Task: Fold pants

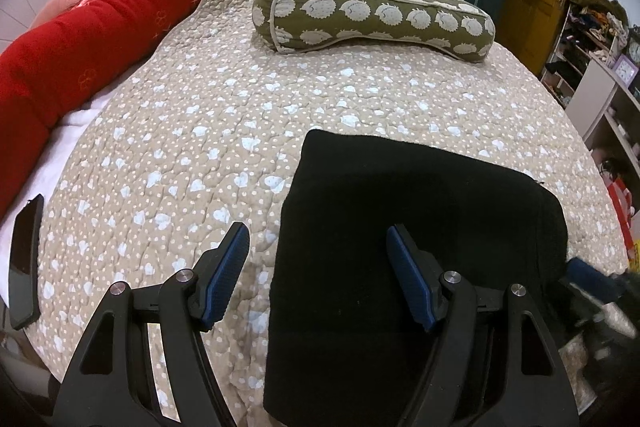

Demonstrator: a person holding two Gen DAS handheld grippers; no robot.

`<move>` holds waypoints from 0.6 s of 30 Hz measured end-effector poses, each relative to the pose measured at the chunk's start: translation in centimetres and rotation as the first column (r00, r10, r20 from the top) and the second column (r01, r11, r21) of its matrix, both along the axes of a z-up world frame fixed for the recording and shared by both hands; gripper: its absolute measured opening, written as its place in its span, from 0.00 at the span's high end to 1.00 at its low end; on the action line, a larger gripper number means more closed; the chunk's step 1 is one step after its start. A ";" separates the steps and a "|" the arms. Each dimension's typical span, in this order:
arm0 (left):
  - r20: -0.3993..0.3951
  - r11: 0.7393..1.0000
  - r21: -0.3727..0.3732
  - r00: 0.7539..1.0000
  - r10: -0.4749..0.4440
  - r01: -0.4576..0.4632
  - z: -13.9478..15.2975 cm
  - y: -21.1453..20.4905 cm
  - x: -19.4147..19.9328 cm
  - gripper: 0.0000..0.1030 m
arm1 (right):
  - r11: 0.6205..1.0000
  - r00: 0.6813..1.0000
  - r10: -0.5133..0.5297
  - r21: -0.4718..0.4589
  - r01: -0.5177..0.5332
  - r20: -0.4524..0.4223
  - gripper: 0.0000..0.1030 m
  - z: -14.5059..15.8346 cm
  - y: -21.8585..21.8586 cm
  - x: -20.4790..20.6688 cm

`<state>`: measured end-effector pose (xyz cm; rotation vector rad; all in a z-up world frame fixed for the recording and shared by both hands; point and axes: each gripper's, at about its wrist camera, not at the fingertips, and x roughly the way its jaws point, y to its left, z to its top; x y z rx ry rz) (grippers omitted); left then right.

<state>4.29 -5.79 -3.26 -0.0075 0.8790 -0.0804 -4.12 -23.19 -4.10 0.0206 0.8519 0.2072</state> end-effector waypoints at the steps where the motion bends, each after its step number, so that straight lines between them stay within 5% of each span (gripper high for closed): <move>1: 0.000 1.000 0.002 1.000 0.001 -0.001 0.0 0.0 -0.1 0.31 | 1.000 1.000 -0.014 -0.010 0.014 0.015 0.62 -0.4 -0.1 -0.2; 18: 0.027 1.000 0.013 0.999 0.025 -0.026 2.3 0.4 -3.1 0.31 | 0.989 0.995 -0.084 0.123 0.077 0.046 0.58 2.6 -1.7 -1.2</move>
